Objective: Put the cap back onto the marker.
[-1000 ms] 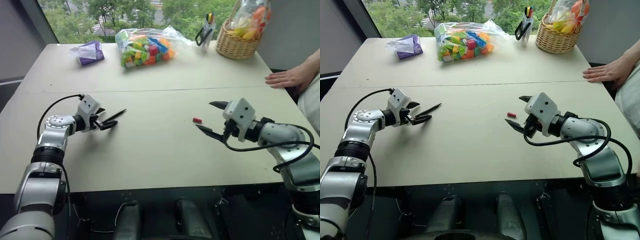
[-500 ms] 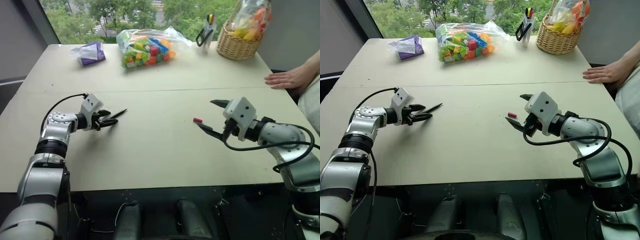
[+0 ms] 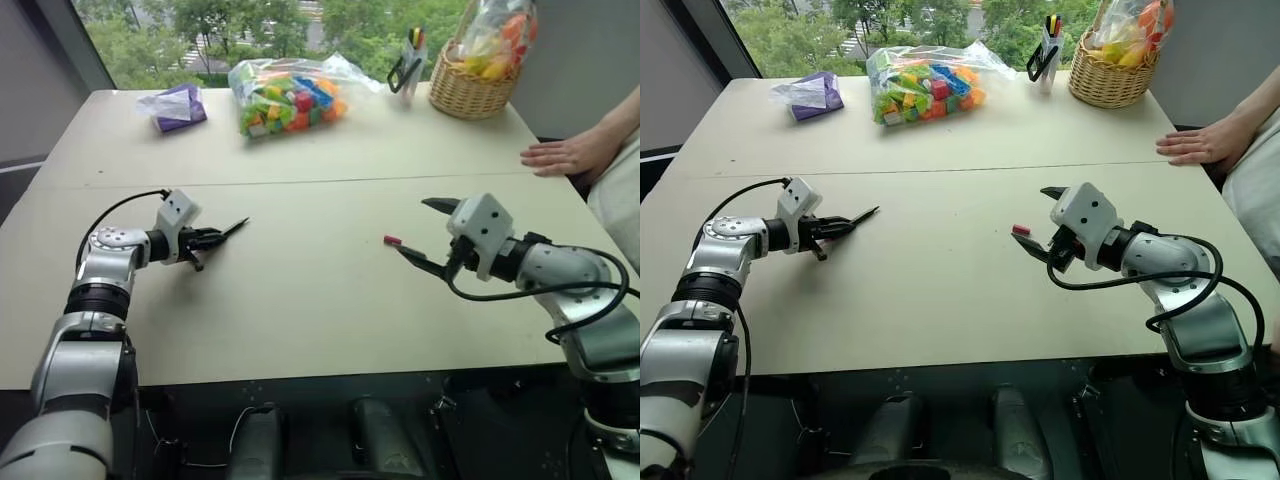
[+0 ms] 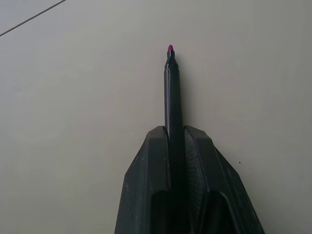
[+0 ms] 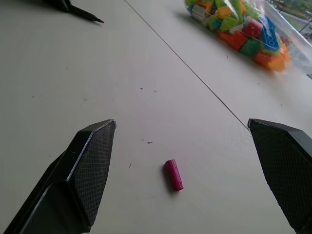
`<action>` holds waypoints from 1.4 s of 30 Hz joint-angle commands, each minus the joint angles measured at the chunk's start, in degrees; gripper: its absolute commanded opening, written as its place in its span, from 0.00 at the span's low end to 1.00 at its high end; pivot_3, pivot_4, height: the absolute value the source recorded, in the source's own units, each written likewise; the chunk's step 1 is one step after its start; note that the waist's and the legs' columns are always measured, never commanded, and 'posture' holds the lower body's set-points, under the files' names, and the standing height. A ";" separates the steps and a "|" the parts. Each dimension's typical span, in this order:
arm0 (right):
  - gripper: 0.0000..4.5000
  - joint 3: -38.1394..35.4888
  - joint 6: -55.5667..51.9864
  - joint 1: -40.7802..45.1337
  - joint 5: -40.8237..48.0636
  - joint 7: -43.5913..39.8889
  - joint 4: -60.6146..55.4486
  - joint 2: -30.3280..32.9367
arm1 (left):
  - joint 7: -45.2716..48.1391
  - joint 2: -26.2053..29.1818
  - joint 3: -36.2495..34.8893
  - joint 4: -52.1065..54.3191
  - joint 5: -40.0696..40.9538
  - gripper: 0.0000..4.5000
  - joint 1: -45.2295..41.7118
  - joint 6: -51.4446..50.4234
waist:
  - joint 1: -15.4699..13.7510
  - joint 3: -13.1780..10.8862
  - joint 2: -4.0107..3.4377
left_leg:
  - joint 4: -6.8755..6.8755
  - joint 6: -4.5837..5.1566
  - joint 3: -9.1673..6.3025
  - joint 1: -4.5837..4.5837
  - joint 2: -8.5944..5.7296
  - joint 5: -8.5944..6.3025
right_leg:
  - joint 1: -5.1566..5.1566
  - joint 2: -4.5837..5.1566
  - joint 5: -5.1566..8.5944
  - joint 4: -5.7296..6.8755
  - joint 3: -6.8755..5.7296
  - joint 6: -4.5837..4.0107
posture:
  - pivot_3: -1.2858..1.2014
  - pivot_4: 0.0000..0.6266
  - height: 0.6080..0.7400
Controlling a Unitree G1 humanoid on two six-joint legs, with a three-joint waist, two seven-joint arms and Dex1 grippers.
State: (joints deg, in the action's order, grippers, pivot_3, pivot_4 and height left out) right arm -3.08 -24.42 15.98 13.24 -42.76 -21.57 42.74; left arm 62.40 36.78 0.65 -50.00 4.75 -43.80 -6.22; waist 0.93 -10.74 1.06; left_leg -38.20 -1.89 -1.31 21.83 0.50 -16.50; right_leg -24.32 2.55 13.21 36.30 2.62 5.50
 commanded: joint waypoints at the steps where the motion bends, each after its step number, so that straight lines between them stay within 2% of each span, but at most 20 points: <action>1: 1.00 -0.68 2.02 0.25 0.81 -0.32 1.52 -1.12 | 2.91 0.45 -0.81 8.65 2.81 0.01 2.77 -3.87 | -0.03 0.00 0.00 | 0.00 0.00 0.00 0.01 0.00 0.00 | 0.00 0.00 0.00 0.00 0.00 0.00 | 0.52 0.24 1.00; 8: 1.00 -0.24 3.37 1.37 3.00 -2.84 10.40 -4.51 | 5.13 2.31 -2.52 29.78 9.64 0.01 9.84 -15.53 | -0.09 -0.02 0.03 | -0.01 0.00 -0.05 0.08 0.00 0.00 | -0.04 0.01 0.00 0.00 -0.01 0.00 | 0.52 0.24 1.00; 18: 1.00 4.07 8.16 9.11 2.47 -11.52 28.04 -6.77 | 2.40 4.29 -3.95 49.94 15.63 0.01 17.96 -25.64 | 0.20 -0.04 0.00 | 0.00 0.00 -0.03 0.04 0.03 0.00 | -0.05 0.00 0.00 0.00 -0.01 -0.01 | 0.52 0.24 1.00; 30: 1.00 8.05 17.82 21.52 -2.42 -18.56 50.99 -10.19 | 0.21 7.00 -4.15 57.26 17.59 0.01 23.85 -26.27 | 0.25 -0.06 -0.03 | 0.02 -0.01 -0.02 0.03 0.03 0.00 | -0.06 0.00 0.00 -0.01 0.00 -0.01 | 0.52 0.24 1.00; 42: 1.00 7.34 24.51 30.30 -5.54 -19.51 71.49 -11.96 | -1.43 8.26 -4.53 59.24 18.17 0.01 25.85 -25.55 | 0.31 -0.07 -0.05 | 0.02 -0.01 0.00 0.03 0.02 0.00 | -0.06 0.03 -0.01 -0.01 0.00 -0.02 | 0.52 0.24 1.00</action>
State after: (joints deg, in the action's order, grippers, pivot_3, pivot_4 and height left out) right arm 5.70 -1.35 44.48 7.96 -62.26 48.56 30.60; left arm 61.09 44.12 -1.89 7.37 22.02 -17.92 -32.75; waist 1.24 -10.81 1.02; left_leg -38.17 -1.89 -1.31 21.86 0.51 -16.50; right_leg -24.38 2.57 13.20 36.29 2.62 5.47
